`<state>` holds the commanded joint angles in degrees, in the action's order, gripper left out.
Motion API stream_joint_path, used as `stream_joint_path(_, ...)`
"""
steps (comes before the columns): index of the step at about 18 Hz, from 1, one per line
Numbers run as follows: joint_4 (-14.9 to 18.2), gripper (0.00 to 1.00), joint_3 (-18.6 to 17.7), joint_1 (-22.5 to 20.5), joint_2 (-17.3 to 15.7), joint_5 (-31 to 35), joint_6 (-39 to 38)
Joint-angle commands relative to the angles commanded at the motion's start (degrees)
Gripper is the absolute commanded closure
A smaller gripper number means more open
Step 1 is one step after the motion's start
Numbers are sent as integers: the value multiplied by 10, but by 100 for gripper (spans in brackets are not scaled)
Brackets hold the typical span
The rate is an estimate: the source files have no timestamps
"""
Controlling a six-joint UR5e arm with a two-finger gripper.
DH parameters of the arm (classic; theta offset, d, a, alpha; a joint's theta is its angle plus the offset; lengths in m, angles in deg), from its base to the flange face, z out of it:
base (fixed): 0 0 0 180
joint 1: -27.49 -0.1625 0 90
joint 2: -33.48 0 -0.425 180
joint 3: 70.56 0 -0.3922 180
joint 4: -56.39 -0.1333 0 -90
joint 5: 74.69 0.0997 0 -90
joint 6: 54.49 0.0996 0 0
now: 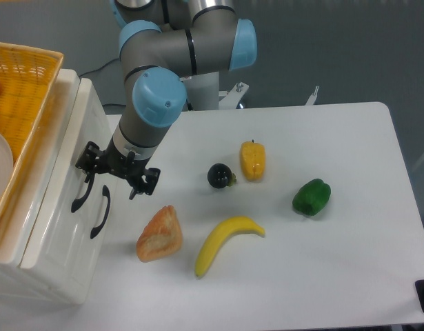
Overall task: Slide the top white drawer open
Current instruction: 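Lower the gripper onto the upper drawer's black handle and hook it, then pull the handle outward, starting to slide the upper drawer open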
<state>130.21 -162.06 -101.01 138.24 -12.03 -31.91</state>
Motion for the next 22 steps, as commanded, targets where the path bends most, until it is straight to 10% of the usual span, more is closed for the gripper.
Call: stream_joint_path(22,-1,11,1,6,8,1,0)
